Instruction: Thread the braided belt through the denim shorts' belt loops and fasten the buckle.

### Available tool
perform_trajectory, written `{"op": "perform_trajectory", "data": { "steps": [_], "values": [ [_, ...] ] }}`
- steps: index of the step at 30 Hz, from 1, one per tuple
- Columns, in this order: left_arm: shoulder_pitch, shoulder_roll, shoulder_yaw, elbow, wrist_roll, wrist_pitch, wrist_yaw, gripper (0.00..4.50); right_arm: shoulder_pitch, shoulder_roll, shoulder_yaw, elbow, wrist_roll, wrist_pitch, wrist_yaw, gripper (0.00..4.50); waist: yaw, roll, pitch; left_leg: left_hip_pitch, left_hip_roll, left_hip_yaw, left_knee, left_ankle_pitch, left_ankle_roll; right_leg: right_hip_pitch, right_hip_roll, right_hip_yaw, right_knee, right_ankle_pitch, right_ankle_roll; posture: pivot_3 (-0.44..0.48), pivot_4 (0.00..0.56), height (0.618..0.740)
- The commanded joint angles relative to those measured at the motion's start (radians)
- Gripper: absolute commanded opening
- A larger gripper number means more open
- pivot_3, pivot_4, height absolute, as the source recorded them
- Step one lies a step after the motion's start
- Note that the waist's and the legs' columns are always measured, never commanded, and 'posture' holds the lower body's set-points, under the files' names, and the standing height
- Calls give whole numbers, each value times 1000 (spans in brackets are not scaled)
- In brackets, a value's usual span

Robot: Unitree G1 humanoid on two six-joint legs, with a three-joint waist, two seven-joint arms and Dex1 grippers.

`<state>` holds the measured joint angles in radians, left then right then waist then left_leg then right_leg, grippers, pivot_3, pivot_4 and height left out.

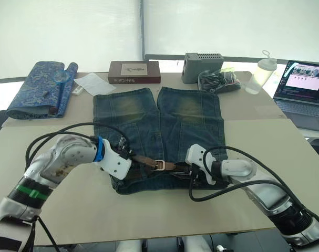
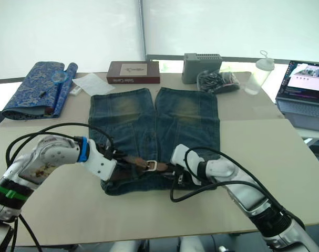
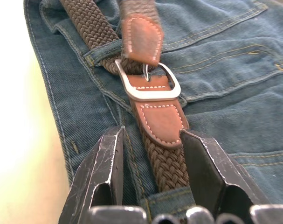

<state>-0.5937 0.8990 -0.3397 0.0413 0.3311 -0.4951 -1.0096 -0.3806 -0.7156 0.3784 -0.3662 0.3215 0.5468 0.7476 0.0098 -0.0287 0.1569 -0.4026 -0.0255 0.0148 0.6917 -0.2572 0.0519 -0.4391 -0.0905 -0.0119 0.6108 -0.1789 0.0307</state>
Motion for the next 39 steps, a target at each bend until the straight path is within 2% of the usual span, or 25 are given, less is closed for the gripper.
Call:
{"op": "perform_trajectory", "data": {
  "steps": [1,10,20,30,37,39],
  "values": [
    [-82,-21,-25,37,37,-49,-16,0,3,20,-40,-54,-6,8,-2,2127,0,0,0,0,0,0,1,0,0,0,0,0,0,0,0,0,150,740],
    [-208,-93,-112,128,52,-132,-90,0,20,61,-53,-78,-35,39,-30,2127,1,0,0,-2,-1,0,3,0,1,0,0,0,0,1,2,0,150,740],
    [-266,-148,-155,153,89,-117,-135,0,38,70,-76,-100,-53,62,-42,2127,2,0,0,-2,-2,0,4,0,1,1,0,0,1,1,2,0,150,740],
    [-185,-182,-149,71,97,23,-151,0,67,52,-92,-124,-73,82,-38,2127,2,0,0,-2,-2,-1,5,0,1,1,0,1,1,1,3,0,150,740],
    [-23,-236,-87,-60,32,232,-125,0,87,28,-82,-128,-89,101,-20,2127,5,0,0,-1,-3,-2,6,-1,1,2,-1,0,1,1,4,0,150,740],
    [4,-247,-78,-69,38,214,-85,0,93,25,-84,-126,-90,109,-19,2127,7,0,0,-1,-3,-2,6,-1,1,3,-1,0,1,1,4,0,150,740]
  ]
}}
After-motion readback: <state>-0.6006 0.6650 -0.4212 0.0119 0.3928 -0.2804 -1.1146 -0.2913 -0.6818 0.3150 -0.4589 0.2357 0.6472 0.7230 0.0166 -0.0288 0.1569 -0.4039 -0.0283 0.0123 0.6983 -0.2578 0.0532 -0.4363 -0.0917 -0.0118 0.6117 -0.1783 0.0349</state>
